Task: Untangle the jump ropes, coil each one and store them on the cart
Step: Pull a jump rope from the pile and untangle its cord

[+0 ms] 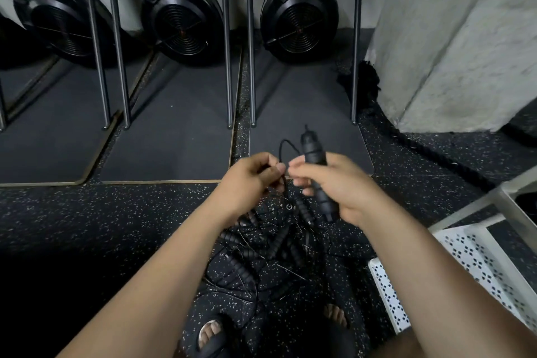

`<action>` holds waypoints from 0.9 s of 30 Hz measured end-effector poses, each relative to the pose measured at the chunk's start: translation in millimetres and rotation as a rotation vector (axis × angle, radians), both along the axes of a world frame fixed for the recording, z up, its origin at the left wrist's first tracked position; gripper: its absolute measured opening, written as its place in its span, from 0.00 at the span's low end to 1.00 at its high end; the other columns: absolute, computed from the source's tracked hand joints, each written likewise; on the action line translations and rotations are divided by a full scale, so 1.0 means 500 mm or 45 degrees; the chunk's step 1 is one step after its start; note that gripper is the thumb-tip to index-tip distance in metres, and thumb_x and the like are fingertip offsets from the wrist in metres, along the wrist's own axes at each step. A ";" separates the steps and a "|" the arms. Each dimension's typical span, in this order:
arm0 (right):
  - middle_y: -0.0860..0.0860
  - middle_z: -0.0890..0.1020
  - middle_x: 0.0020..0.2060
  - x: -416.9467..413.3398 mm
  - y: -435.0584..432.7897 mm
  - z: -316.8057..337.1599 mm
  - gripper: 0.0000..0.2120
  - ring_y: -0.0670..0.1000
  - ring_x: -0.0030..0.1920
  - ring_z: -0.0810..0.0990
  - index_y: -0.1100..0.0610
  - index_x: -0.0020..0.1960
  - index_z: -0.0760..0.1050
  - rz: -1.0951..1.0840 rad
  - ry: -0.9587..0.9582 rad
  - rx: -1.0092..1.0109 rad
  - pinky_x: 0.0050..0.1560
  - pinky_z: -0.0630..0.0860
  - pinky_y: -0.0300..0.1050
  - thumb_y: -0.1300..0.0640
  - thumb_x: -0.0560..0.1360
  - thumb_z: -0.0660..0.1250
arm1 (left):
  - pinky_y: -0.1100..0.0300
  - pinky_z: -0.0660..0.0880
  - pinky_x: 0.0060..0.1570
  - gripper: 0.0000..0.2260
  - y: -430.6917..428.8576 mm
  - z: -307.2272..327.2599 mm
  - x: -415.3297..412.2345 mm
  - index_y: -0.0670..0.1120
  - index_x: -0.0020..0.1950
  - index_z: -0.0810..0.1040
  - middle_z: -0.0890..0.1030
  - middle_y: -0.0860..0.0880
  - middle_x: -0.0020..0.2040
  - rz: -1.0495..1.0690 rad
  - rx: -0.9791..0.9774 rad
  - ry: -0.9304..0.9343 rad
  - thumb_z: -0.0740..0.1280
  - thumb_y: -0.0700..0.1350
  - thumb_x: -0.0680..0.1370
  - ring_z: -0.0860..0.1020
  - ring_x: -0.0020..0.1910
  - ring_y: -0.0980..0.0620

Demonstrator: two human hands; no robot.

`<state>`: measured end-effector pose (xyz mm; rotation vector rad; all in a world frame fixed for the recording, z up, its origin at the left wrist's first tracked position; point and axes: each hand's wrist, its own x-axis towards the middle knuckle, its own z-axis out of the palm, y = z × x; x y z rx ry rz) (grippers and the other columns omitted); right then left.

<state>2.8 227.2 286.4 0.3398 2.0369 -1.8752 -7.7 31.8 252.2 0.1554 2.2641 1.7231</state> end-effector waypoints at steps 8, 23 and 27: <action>0.51 0.90 0.53 0.013 -0.029 -0.015 0.12 0.54 0.59 0.87 0.53 0.58 0.85 0.355 -0.015 0.071 0.72 0.76 0.61 0.54 0.76 0.79 | 0.61 0.77 0.37 0.05 -0.010 0.039 -0.008 0.39 0.55 0.78 0.80 0.46 0.41 0.249 0.703 -0.194 0.65 0.40 0.86 0.79 0.38 0.51; 0.59 0.89 0.50 0.005 -0.008 0.036 0.07 0.57 0.54 0.89 0.57 0.53 0.78 -0.158 0.175 -0.266 0.59 0.83 0.58 0.62 0.78 0.75 | 0.57 0.78 0.54 0.22 -0.015 0.046 0.039 0.52 0.59 0.85 0.88 0.54 0.51 -0.093 0.081 -0.250 0.63 0.67 0.82 0.84 0.49 0.58; 0.59 0.89 0.50 0.004 0.010 0.048 0.05 0.56 0.49 0.87 0.58 0.52 0.78 -0.285 0.063 -0.455 0.50 0.86 0.54 0.63 0.79 0.73 | 0.60 0.74 0.42 0.10 0.007 0.059 0.075 0.51 0.52 0.84 0.83 0.56 0.40 -0.179 0.050 -0.158 0.74 0.57 0.80 0.80 0.39 0.57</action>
